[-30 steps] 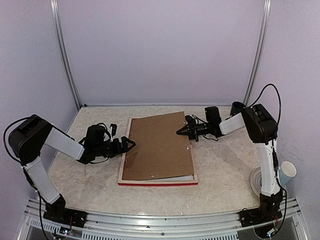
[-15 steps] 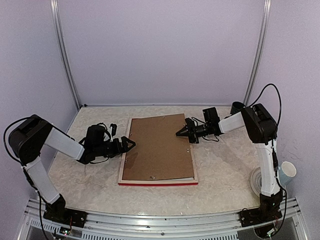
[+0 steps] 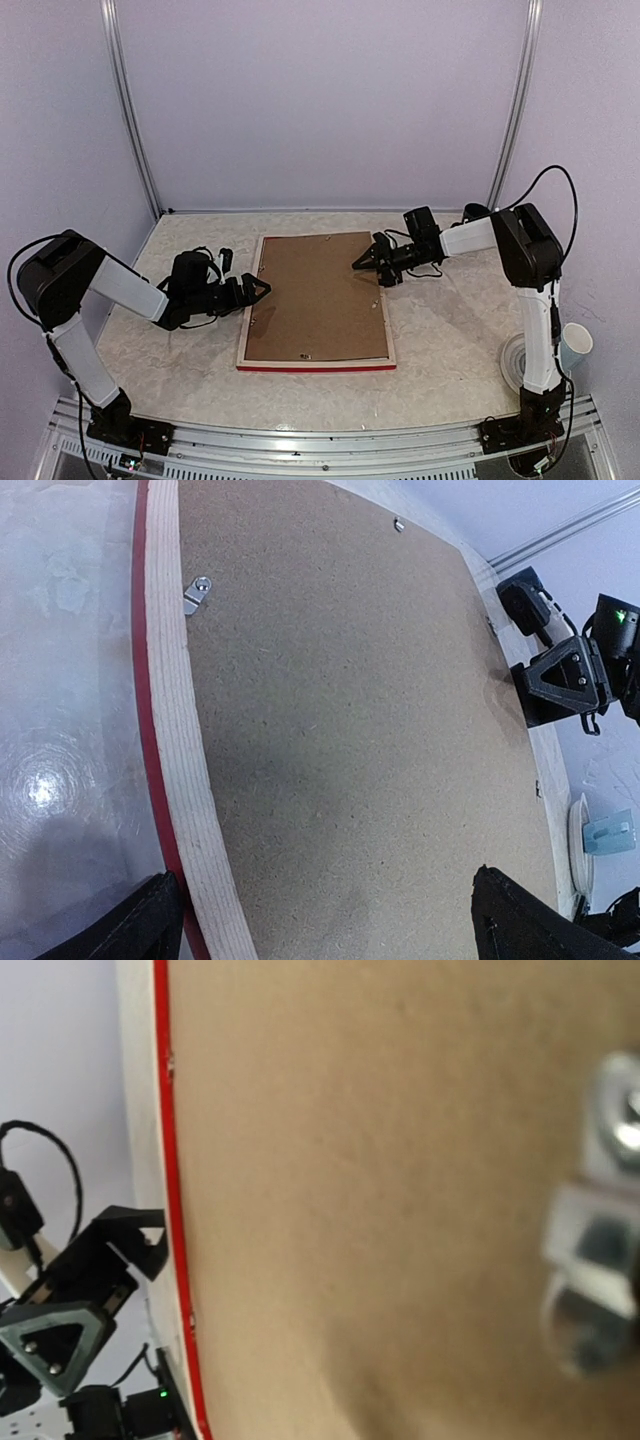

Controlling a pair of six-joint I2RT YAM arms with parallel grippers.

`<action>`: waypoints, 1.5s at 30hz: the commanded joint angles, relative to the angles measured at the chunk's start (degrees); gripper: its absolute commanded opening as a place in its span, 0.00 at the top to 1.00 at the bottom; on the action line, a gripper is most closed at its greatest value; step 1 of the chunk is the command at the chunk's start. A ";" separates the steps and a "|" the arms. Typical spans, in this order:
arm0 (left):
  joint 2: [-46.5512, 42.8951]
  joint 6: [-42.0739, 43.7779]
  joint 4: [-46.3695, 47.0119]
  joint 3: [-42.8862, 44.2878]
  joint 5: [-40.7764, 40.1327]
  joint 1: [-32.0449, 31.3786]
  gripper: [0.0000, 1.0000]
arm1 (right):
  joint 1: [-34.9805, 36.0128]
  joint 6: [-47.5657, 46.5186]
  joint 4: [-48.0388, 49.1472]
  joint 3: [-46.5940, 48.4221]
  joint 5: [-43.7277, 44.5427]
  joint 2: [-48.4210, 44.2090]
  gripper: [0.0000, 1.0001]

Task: Put the photo into the frame
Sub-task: Place the backboard next to the photo.

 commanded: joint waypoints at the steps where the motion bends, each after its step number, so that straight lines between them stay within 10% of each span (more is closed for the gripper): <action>1: -0.80 -0.36 1.28 -0.89 0.26 -0.07 0.01 | 0.56 -3.88 -4.84 1.87 3.39 -3.85 0.43; 45: -2.71 -0.80 0.51 -1.06 -0.56 1.16 0.01 | 4.09 -21.58 -29.65 12.47 25.02 -7.05 0.36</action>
